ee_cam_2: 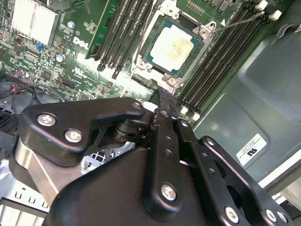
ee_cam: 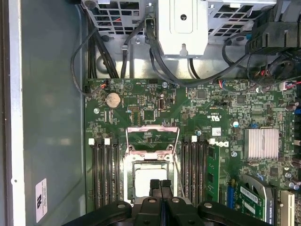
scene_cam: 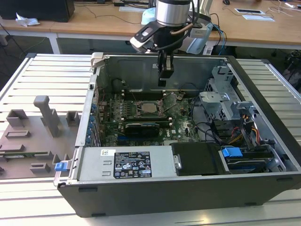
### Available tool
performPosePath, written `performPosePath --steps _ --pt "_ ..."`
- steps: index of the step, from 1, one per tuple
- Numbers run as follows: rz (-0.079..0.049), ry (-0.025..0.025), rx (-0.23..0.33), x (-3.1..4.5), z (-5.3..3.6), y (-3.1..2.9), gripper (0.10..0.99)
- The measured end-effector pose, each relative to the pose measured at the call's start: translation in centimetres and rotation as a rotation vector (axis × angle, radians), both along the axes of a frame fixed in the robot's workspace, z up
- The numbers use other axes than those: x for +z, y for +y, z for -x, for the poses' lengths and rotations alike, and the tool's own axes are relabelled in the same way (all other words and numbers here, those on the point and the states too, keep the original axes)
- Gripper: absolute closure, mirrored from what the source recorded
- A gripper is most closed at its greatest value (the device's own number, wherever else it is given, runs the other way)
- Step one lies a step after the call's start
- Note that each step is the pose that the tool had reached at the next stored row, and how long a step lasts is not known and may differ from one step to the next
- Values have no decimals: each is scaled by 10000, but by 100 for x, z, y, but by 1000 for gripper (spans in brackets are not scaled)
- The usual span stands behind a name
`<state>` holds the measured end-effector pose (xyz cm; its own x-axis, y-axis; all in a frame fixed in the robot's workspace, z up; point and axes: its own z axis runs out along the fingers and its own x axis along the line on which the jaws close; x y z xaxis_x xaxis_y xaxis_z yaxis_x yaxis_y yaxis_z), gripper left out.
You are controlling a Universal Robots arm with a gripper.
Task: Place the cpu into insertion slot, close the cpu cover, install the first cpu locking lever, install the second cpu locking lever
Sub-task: 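Close the cpu cover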
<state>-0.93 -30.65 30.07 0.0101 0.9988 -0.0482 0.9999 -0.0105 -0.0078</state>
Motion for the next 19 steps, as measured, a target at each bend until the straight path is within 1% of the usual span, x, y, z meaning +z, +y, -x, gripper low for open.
performPosePath --steps 19 --pt "-1 0 0 -67 -36 0 980"
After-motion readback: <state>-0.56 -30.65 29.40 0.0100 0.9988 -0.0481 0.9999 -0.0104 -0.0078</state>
